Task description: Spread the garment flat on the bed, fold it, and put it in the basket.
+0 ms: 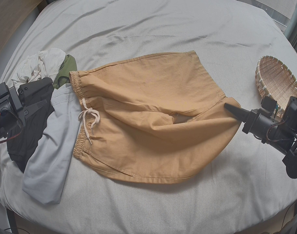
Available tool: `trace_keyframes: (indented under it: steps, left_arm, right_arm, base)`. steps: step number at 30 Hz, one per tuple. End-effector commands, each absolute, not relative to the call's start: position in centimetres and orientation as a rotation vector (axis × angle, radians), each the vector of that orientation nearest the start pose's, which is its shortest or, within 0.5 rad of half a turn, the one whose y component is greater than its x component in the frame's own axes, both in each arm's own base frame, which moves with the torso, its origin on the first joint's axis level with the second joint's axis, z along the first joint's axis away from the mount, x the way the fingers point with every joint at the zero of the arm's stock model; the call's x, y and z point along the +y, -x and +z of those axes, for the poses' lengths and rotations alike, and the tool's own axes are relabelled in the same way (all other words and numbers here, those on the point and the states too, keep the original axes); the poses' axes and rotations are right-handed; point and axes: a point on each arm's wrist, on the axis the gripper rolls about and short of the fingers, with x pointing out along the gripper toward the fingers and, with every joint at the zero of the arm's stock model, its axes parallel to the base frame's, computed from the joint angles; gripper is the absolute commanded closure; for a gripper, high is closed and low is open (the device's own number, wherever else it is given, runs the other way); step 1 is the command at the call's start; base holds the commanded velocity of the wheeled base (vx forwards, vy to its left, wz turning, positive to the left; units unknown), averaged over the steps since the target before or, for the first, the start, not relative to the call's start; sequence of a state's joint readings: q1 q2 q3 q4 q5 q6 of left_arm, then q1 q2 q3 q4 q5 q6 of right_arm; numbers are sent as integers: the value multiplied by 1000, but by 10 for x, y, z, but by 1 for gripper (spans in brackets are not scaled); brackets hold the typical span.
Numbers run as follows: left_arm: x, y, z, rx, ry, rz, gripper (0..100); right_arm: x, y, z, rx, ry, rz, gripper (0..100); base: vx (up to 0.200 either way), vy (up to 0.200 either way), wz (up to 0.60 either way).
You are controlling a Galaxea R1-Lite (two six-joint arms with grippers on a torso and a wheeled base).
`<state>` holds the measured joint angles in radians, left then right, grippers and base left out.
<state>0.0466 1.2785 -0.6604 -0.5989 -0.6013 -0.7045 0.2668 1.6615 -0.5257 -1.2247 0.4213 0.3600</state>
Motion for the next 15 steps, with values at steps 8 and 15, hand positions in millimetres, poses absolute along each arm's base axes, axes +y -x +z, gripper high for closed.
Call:
trace_keyframes:
  steps: [8, 15]
  left_arm:
    - [-3, -203, 242, 227, 691, -519, 0]
    - [-4, -204, 243, 192, 683, -532, 0]
  right_arm:
    - [98, -317, 169, 30, -340, 690, 100]
    - [110, -348, 162, 9, -341, 692, 100]
  base:
    - [0, 0, 0]
    - [0, 0, 0]
